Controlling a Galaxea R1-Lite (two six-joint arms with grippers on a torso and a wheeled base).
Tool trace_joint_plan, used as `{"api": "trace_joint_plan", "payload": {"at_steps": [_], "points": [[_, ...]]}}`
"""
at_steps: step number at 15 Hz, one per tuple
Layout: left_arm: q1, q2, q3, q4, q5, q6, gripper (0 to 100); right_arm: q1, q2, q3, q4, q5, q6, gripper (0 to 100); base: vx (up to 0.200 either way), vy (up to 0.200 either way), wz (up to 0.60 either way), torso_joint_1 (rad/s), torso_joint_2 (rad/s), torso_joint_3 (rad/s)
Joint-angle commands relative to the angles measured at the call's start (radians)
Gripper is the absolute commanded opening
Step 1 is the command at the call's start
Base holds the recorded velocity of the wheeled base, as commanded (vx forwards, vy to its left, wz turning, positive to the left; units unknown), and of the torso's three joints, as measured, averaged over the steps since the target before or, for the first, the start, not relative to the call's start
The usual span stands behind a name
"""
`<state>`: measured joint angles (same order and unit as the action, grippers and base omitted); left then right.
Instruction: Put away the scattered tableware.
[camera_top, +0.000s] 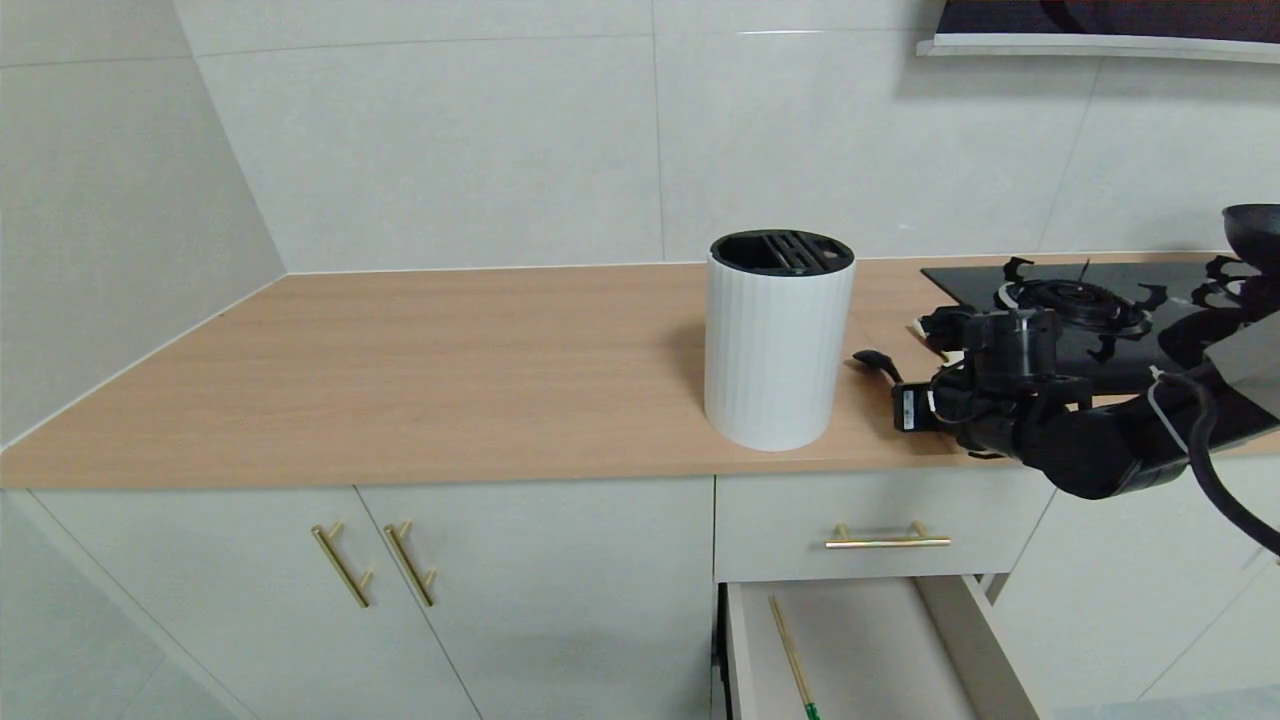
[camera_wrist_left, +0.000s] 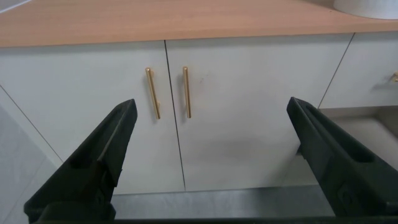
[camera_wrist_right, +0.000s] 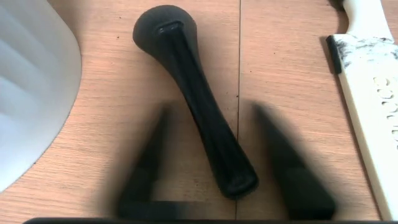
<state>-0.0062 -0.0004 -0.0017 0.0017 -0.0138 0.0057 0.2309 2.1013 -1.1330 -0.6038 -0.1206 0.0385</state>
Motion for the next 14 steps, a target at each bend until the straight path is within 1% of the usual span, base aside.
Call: {"api": "trace_joint_plan", "payload": {"at_steps": [1,6,7,9,12,14], "points": [[0.000,0.000,0.000,0.000,0.000,0.000,100,0.001,-0.007,0.001,0.003,0.001,0.000,0,0.000,0.000,0.00,0.000,0.00,0.000],[0.000,0.000,0.000,0.000,0.000,0.000,100,0.001,-0.040,0.004,0.004,-0.004,0.000,0,0.000,0.000,0.00,0.000,0.00,0.000],[0.000,0.000,0.000,0.000,0.000,0.000,100,0.002,-0.067,0.007,0.029,-0.014,0.001,0,0.000,0.000,0.00,0.000,0.00,0.000],[0.000,0.000,0.000,0.000,0.000,0.000,100,0.010,-0.141,0.007,0.141,-0.043,0.014,0,0.000,0.000,0.00,0.000,0.00,0.000],[0.000,0.000,0.000,0.000,0.000,0.000,100,0.044,-0.271,0.012,0.297,-0.047,0.086,0,0.000,0.000,0.00,0.000,0.00,0.000],[0.000,0.000,0.000,0.000,0.000,0.000,100,0.062,-0.372,0.041,0.414,-0.047,0.121,0,0.000,0.000,0.00,0.000,0.00,0.000]]}}
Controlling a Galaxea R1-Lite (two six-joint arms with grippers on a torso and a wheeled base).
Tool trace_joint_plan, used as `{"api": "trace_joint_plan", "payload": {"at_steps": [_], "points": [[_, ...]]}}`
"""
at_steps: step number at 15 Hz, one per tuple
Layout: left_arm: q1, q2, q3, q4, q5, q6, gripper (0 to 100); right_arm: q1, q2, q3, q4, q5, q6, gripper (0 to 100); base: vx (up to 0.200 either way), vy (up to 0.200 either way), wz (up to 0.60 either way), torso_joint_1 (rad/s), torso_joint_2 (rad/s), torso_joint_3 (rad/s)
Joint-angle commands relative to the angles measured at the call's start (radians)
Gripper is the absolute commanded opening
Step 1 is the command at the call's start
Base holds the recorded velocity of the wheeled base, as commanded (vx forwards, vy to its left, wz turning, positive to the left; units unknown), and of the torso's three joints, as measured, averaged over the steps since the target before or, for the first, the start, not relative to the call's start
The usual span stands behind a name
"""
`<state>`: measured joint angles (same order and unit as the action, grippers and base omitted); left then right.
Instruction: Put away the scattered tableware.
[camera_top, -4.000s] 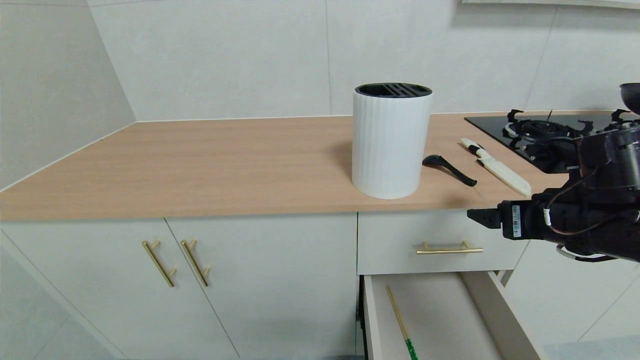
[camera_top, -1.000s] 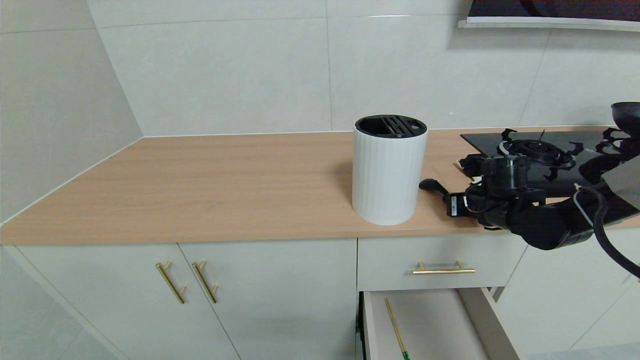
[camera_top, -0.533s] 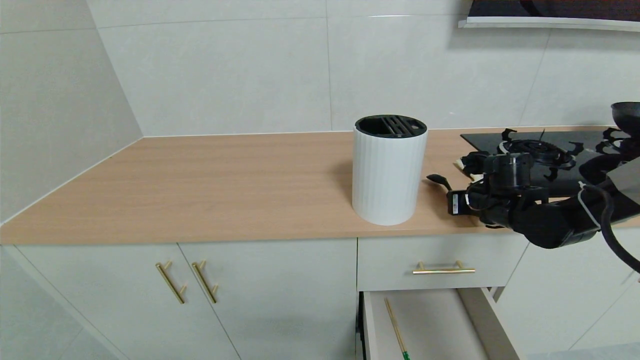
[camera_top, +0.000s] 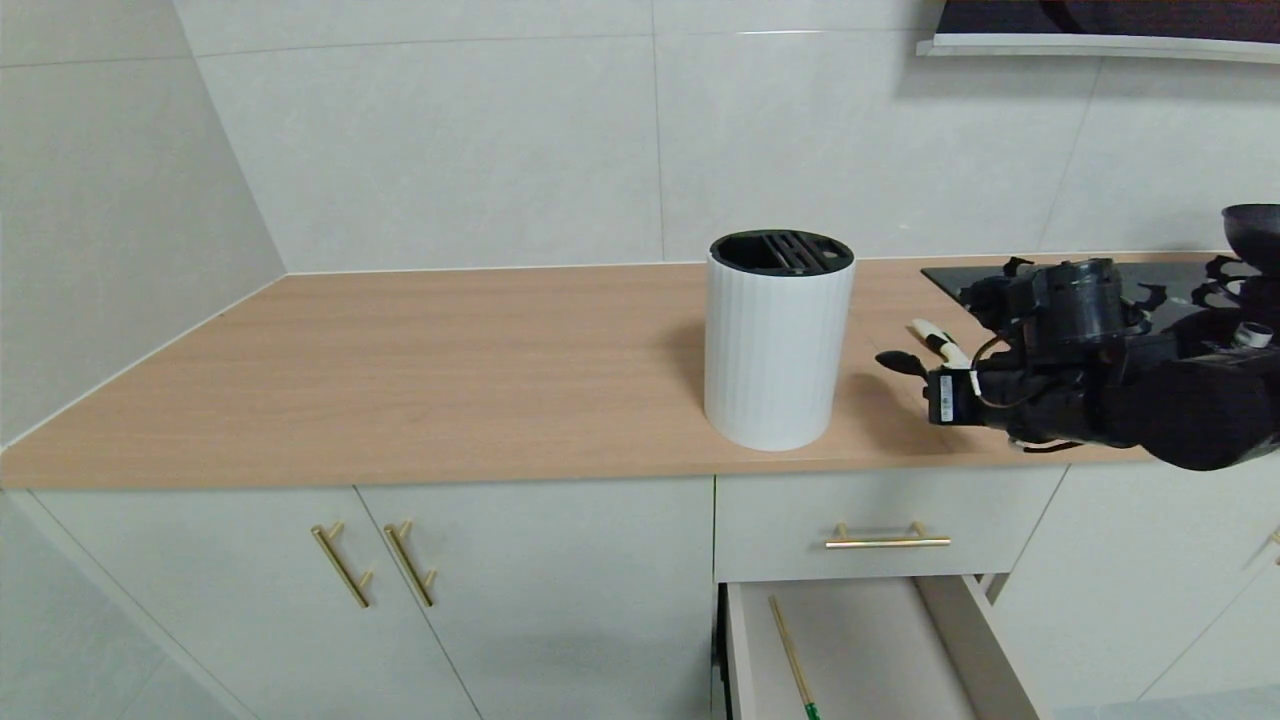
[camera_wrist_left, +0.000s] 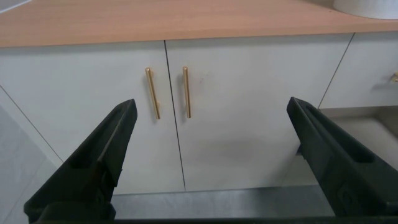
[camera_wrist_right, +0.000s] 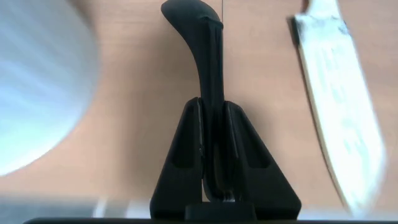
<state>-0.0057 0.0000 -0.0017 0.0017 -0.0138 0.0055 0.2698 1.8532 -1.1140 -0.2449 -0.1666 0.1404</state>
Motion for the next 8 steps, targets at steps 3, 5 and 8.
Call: {"api": "trace_joint_plan", "payload": {"at_steps": [3,5,8], "points": [[0.000,0.000,0.000,0.000,0.000,0.001,100,0.066,-0.272,0.080,0.185,-0.001,0.025,0,0.000,0.000,0.00,0.000,0.00,0.000],[0.000,0.000,0.000,0.000,0.000,0.001,100,0.088,-0.373,0.166,0.260,0.006,0.030,0,0.000,0.000,0.00,0.000,0.00,0.000],[0.000,0.000,0.000,0.000,0.000,0.001,100,0.088,-0.424,0.293,0.265,0.018,0.030,0,0.000,0.000,0.00,0.000,0.00,0.000]]}}
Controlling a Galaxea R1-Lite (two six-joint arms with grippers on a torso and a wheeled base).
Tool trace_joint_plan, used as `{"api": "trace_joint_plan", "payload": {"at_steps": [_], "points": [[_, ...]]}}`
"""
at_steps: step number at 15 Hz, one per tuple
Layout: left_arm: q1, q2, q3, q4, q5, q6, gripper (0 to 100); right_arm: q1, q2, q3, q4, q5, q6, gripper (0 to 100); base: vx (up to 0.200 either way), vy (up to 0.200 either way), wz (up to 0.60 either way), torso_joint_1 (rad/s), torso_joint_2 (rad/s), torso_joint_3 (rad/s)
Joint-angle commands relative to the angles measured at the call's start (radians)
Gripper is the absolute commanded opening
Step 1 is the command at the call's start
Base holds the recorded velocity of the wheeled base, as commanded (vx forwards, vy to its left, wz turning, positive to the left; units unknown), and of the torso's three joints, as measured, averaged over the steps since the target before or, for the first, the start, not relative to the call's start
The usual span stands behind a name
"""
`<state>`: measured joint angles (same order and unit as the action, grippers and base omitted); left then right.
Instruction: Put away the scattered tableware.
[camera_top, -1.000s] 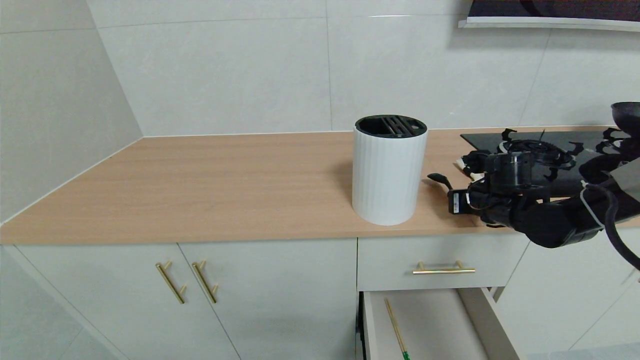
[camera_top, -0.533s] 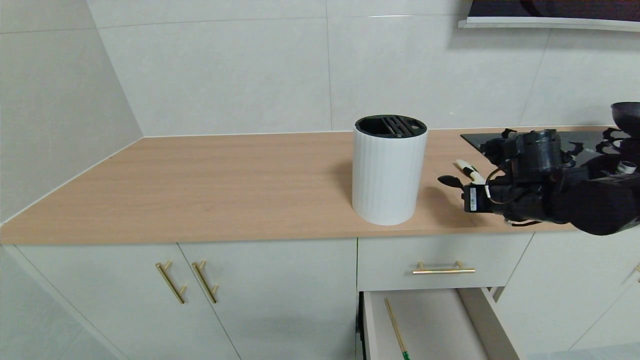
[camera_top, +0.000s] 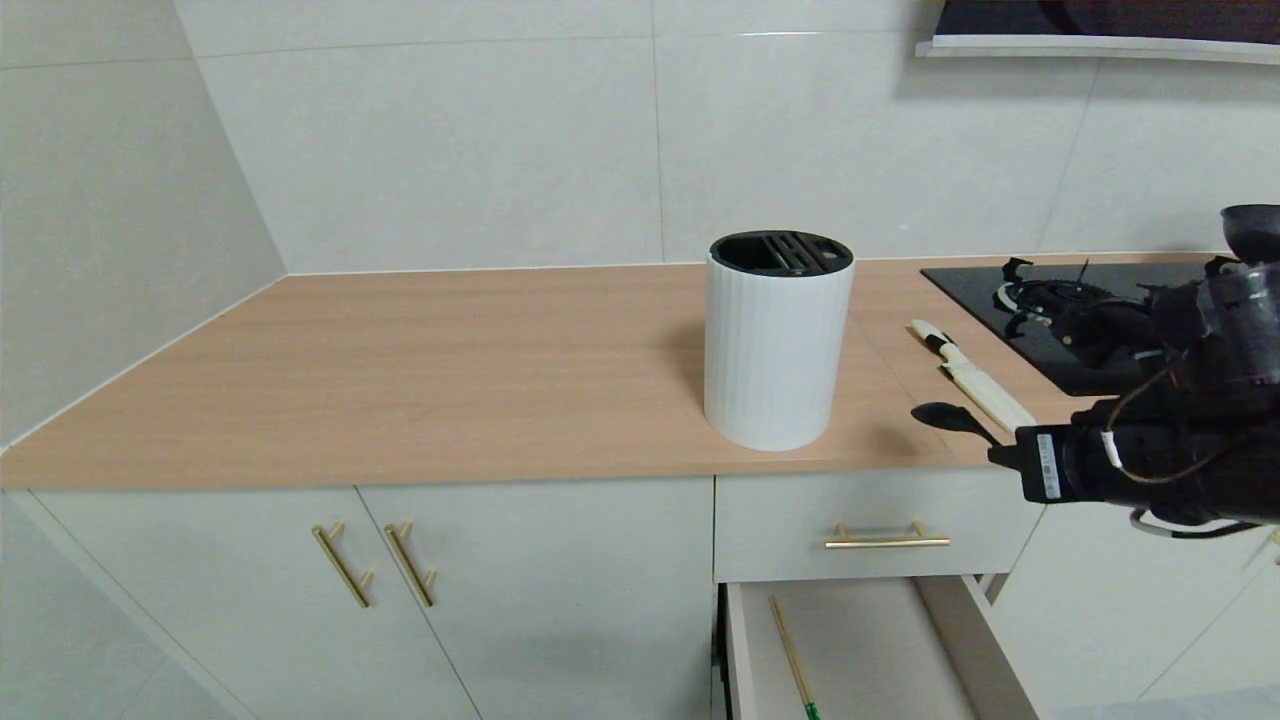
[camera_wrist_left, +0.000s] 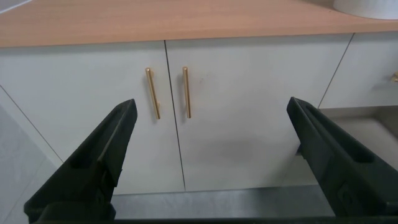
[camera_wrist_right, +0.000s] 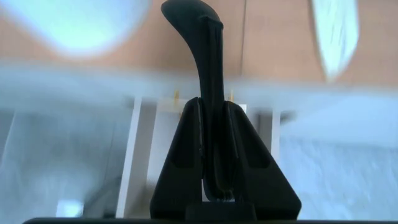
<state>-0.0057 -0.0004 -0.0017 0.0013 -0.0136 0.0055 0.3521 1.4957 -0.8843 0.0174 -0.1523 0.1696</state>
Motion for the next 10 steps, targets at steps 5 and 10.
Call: {"api": "trace_joint_plan", "payload": {"at_steps": [5,10], "points": [[0.000,0.000,0.000,0.000,0.000,0.001,100,0.016,-0.058,0.099,0.004,0.004,-0.005,0,0.000,0.000,0.00,0.000,0.00,0.000],[0.000,0.000,0.000,0.000,0.000,0.001,100,0.027,-0.043,0.105,-0.001,0.004,-0.007,0,0.000,0.000,0.00,0.000,0.00,0.000]]}}
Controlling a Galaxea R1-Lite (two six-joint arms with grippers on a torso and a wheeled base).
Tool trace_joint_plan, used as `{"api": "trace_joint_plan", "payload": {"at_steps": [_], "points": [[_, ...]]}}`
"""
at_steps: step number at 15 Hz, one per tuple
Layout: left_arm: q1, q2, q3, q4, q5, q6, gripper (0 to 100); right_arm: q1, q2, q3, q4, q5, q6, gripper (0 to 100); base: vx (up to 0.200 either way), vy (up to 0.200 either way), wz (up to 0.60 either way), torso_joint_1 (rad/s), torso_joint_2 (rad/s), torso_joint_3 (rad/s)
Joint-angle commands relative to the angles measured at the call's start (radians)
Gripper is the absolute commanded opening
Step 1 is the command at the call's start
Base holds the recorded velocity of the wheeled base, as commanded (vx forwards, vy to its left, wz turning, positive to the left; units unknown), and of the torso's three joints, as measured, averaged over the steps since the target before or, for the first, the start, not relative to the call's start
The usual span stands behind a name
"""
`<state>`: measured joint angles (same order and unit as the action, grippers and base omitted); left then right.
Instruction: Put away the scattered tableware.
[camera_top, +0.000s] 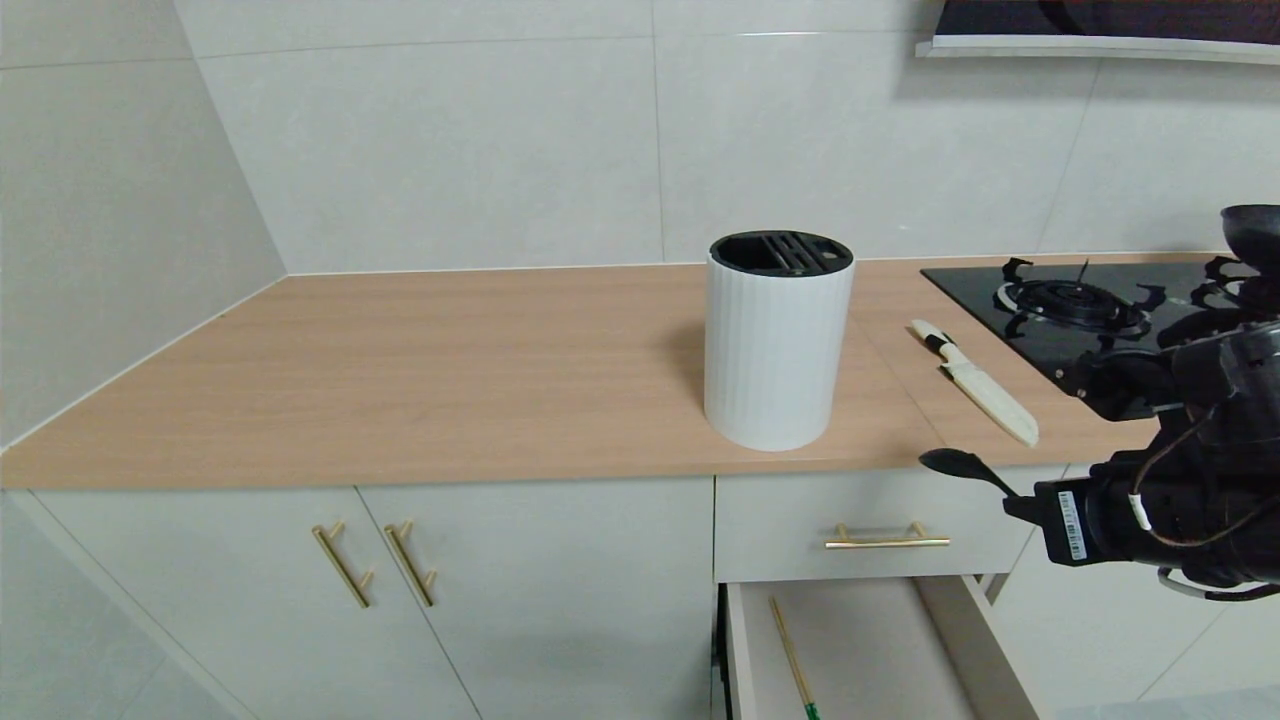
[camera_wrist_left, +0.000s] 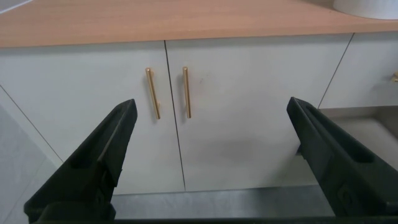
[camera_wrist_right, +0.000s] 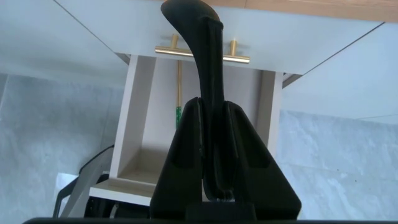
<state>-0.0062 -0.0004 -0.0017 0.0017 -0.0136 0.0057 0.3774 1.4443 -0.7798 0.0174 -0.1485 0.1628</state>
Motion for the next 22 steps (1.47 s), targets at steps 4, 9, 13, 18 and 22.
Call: {"api": "trace_joint_plan", "payload": {"at_steps": [4,9,13,18,22], "points": [[0.000,0.000,0.000,0.000,0.000,0.000,100,0.001,0.025,0.001,-0.002,0.000,0.000,0,0.000,0.000,0.00,0.000,0.00,0.000],[0.000,0.000,0.000,0.000,0.000,0.000,100,0.001,0.041,0.002,-0.001,-0.002,0.000,0,0.000,0.000,0.00,-0.139,0.33,0.194],[0.000,0.000,0.000,0.000,0.000,0.000,100,0.001,0.061,0.002,-0.002,-0.005,0.001,0,0.000,0.000,0.00,-0.190,0.48,0.283],[0.000,0.000,0.000,0.000,0.000,0.000,100,0.001,0.073,0.004,-0.002,-0.006,0.001,0,0.000,0.000,0.00,-0.168,0.47,0.298],[0.000,0.000,0.000,0.000,0.000,0.000,100,0.001,0.084,0.007,-0.002,-0.006,0.001,0,0.000,0.000,0.00,-0.141,0.45,0.310]]}}
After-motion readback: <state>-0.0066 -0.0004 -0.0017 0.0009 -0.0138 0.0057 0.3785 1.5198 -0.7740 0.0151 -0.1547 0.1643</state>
